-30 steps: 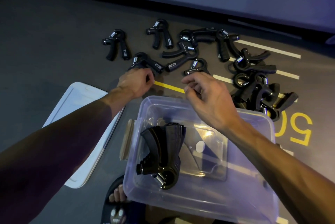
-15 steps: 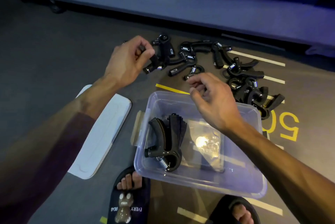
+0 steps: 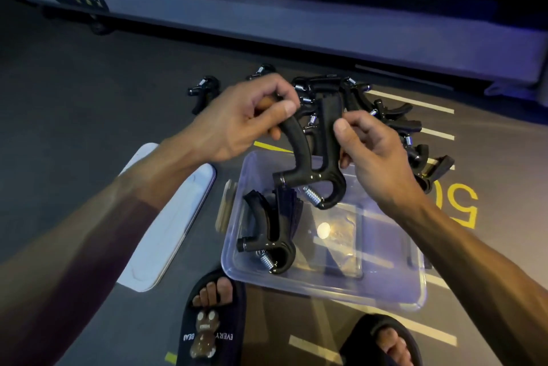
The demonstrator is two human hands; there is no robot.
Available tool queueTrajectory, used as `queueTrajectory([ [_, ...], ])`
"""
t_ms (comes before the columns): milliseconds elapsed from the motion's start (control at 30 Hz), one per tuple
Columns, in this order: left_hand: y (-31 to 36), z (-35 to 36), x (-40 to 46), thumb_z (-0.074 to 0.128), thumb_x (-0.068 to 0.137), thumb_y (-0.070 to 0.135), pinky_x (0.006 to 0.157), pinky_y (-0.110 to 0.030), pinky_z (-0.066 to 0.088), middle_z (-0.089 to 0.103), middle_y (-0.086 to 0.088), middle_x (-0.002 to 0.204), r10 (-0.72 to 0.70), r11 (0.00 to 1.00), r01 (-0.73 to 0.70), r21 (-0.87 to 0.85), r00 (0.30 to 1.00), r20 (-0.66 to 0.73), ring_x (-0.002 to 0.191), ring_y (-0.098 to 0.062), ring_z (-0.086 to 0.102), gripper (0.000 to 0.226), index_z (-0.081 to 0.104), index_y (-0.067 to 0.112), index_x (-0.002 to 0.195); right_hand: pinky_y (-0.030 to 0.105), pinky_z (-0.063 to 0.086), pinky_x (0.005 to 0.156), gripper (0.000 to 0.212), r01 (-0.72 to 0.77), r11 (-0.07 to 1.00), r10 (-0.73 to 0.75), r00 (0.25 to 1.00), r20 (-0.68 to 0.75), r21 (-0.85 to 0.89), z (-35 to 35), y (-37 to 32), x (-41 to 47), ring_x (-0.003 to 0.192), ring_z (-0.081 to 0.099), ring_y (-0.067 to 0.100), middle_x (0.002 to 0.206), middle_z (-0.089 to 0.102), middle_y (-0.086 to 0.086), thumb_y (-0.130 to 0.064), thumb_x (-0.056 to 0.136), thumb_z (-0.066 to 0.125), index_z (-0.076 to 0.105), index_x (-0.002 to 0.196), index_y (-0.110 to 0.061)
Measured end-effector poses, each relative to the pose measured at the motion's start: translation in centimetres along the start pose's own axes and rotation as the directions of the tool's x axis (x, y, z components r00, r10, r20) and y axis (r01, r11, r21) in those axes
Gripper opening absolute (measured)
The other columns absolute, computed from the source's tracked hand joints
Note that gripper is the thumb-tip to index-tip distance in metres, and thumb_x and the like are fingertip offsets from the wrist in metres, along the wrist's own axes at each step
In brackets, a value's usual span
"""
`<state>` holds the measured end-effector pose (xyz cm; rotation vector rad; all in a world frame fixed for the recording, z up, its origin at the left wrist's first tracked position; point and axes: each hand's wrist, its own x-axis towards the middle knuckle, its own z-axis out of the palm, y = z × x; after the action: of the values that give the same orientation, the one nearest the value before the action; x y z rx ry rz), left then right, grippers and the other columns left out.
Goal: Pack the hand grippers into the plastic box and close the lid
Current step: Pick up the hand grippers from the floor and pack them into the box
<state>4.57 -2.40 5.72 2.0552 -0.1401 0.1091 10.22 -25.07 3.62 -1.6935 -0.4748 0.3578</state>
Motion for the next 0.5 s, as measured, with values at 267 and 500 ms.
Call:
queueTrajectory([
  [267,-3.5,3.8,-0.7,0.053,0.100,0.037,0.086,-0.029,0.044,0.066,0.013,0.105,-0.011,0.909,0.008,0.416,1.000,0.005,0.097,-0.009,0.056,0.025,0.060,0.024,0.120,0.032,0.056,0.060,0.025,-0.155,0.942,0.225,0.950,0.215,-0.299,-2.4,4.9,-1.9,0.066,0.066,0.012,0.084,0.069,0.014,-0.030,0.098,0.057,0.057,0.100,-0.005],
  [500,-6.1,6.4,-2.3,0.052,0.099,0.038,0.099,-0.043,0.041,0.053,0.012,0.129,0.015,0.828,-0.022,0.560,1.000,0.017,0.122,-0.016,0.044,0.029,0.059,0.030,0.127,0.040,0.051,0.079,0.024,-0.307,0.567,0.591,0.798,0.119,-0.765,-3.2,10.5,-3.5,0.090,0.064,0.034,0.099,0.066,0.015,-0.033,0.103,0.048,0.052,0.102,-0.010],
])
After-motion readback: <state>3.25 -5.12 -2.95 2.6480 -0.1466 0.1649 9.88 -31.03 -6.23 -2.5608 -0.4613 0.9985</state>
